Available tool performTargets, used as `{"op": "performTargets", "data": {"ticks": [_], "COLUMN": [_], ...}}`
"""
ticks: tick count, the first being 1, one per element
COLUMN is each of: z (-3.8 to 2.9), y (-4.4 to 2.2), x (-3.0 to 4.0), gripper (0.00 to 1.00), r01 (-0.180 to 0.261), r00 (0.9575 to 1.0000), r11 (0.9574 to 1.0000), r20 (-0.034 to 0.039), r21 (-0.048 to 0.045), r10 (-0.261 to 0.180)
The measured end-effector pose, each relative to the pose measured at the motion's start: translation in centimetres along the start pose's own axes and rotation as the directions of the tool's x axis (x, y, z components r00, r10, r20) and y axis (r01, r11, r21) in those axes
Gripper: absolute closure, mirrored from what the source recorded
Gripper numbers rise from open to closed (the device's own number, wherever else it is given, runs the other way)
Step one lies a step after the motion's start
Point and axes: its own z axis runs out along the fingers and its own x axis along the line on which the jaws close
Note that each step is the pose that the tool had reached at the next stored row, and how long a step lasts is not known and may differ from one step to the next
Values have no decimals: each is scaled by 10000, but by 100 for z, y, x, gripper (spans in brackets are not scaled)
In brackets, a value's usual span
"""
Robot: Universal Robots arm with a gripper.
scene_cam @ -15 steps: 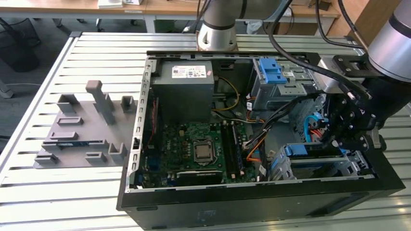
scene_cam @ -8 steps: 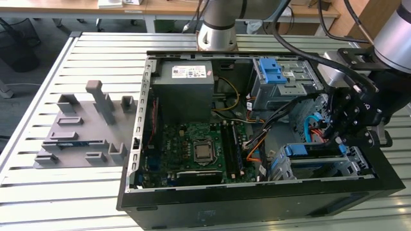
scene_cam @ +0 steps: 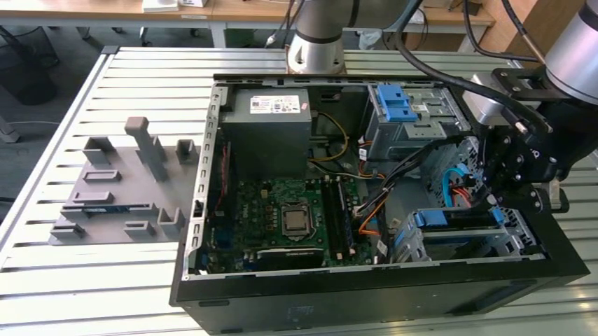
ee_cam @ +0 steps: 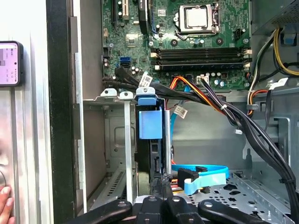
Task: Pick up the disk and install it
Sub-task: 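Insert the first disk wire, then insert the second disk wire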
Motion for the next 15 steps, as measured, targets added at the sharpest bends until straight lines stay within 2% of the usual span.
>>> {"op": "performTargets", "data": {"ticks": [10,15], "z": [-7,-7], "y": [2,32], "x": [0,2], "gripper": [89,89], "r01": [2,0], "r00": [10000,10000], "r11": [10000,10000], "r20": [-1,-1], "r21": [0,4], "r10": [-2,0]}}
